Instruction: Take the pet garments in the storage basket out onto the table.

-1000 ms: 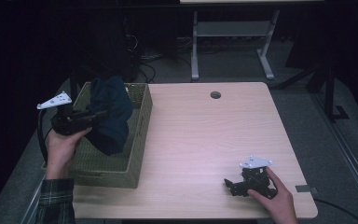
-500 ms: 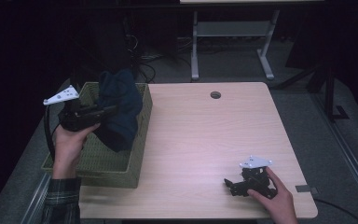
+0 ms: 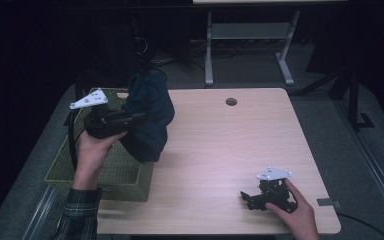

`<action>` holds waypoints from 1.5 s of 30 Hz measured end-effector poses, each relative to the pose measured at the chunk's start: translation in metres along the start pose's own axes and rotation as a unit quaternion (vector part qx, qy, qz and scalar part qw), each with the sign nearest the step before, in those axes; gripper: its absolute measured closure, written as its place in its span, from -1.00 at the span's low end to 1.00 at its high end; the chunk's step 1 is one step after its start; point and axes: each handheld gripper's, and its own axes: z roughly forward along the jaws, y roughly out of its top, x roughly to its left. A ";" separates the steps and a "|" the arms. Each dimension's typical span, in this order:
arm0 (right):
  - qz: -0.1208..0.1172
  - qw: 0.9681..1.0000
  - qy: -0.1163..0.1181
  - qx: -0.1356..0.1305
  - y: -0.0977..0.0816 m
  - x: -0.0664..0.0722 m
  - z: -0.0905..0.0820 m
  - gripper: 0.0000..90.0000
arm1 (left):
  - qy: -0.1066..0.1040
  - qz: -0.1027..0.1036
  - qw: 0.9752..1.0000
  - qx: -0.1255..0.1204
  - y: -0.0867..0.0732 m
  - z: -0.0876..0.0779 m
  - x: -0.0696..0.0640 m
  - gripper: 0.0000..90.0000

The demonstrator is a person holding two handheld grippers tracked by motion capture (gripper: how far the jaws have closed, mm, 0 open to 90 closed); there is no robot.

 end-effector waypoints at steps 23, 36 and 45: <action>0.000 1.000 0.000 0.000 0.000 0.000 0.000 -1.00 | -0.046 0.027 0.998 0.028 0.008 0.074 -0.041 0.53; 0.000 1.000 0.000 0.000 0.000 0.000 0.000 -1.00 | -0.067 0.028 0.996 0.062 0.000 0.127 -0.057 0.54; -0.001 1.000 0.000 -0.001 0.000 0.000 0.000 -1.00 | -0.076 0.025 0.991 0.108 -0.018 0.171 -0.061 0.54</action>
